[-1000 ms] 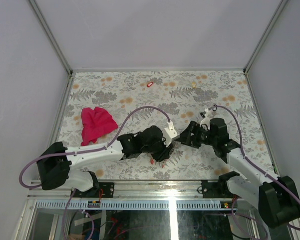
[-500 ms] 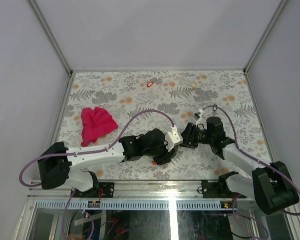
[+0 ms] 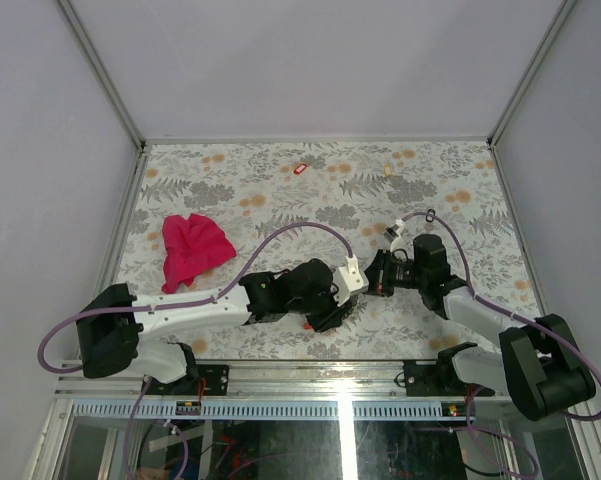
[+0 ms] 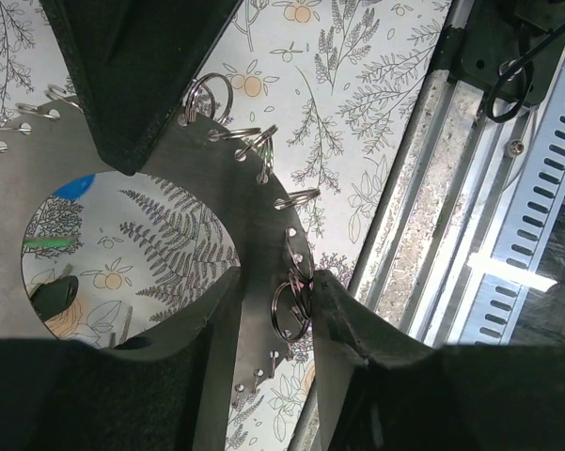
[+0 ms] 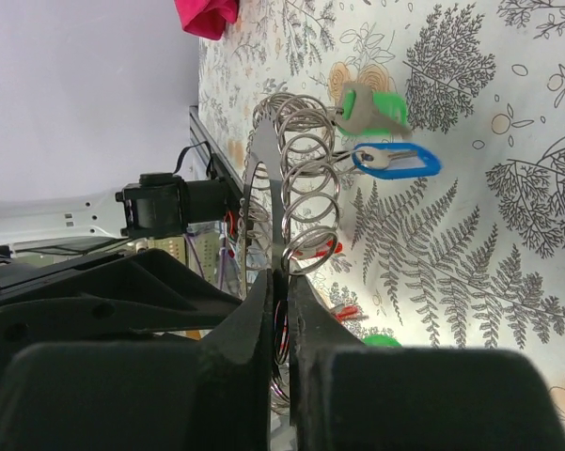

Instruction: Put the keys on the keyring

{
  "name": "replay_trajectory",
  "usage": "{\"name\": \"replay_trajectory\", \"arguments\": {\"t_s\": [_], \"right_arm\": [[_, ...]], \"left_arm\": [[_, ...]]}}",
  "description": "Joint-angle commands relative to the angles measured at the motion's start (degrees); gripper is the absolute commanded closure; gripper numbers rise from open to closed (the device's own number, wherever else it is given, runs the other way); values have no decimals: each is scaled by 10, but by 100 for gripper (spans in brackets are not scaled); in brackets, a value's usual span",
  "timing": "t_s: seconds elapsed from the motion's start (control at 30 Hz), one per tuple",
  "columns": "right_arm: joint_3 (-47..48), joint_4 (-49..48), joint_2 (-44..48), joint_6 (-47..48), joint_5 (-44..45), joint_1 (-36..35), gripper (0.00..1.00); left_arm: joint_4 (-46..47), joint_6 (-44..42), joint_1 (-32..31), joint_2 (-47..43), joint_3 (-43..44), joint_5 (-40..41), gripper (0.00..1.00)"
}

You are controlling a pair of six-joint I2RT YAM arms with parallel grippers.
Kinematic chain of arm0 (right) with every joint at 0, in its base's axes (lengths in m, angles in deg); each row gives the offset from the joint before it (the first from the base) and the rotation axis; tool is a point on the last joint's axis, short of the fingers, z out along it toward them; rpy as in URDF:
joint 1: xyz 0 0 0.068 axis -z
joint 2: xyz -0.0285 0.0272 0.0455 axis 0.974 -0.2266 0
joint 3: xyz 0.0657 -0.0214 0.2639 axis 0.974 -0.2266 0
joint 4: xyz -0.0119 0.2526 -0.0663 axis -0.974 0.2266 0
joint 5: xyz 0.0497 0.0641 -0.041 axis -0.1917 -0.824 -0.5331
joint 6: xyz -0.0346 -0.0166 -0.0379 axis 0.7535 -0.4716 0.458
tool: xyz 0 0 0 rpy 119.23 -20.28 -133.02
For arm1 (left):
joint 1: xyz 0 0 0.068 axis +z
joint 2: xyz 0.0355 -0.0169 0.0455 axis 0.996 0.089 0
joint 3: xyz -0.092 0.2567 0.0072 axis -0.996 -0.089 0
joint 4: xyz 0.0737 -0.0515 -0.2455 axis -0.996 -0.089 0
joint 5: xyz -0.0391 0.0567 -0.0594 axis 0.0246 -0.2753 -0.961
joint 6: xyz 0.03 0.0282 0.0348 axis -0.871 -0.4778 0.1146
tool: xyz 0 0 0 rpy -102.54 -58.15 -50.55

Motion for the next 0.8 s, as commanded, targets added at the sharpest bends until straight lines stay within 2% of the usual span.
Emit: {"name": "replay_trajectory", "arguments": {"t_s": [0.0,0.17,0.33,0.43,0.6,0.77], "right_arm": [[1,-9,51,-18,7,1,100],[17,92,159,-14,91,1,100],[16,162,260,-50,194,0,100],[12,194,312,-73,241,-2,100],[14,227,372,-104,287,-3,100],[18,241,386,-113,292,-3,100]], "left_arm": [[26,-5,-4,-21,19,31,85],[74,38,-4,-55,3,53,56],[136,85,-3,-75,-7,88,44],[162,97,-4,-79,-9,101,31],[158,90,-4,-56,14,87,25],[146,78,-10,-35,39,73,22]]}}
